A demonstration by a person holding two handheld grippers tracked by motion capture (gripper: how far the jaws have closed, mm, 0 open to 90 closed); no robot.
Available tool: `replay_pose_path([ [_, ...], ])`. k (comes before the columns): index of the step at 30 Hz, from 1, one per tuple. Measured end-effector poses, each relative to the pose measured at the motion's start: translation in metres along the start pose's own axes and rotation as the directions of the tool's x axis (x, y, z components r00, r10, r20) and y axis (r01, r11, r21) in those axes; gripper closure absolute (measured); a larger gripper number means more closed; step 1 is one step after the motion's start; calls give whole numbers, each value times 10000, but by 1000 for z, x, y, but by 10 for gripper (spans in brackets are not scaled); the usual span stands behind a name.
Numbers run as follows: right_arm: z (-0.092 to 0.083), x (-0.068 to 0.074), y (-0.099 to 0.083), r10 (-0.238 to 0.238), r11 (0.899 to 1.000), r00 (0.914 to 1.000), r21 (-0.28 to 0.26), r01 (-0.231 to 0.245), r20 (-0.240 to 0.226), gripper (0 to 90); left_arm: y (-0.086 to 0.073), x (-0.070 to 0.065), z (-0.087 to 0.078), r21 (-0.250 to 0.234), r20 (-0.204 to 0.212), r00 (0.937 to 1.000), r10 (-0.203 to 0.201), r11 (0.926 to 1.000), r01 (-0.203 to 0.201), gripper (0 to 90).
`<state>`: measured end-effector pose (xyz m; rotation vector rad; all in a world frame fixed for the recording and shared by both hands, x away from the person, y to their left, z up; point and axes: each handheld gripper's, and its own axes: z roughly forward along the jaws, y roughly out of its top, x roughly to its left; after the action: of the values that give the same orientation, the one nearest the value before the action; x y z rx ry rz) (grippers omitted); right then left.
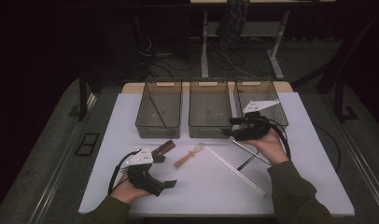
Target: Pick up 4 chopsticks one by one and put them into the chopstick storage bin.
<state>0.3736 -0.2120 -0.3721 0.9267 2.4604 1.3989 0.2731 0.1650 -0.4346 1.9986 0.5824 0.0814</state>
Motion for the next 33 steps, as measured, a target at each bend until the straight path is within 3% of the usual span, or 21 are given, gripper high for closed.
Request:
replay_pose_path([
  [19, -39, -8, -47, 323, 9994, 9992, 69, -325, 247, 382, 1, -2, -2, 32, 21, 9999, 116, 9999, -116, 0],
  [30, -64, -11, -75, 221, 9980, 9983, 583, -253, 543, 428, 2, -2, -2, 19, 102, 9999, 75, 10000, -75, 0],
  [33, -70, -13, -83, 303, 9978, 9982, 568, -333, 525, 485, 2, -2, -2, 28, 87, 9999, 77, 10000, -77, 0],
])
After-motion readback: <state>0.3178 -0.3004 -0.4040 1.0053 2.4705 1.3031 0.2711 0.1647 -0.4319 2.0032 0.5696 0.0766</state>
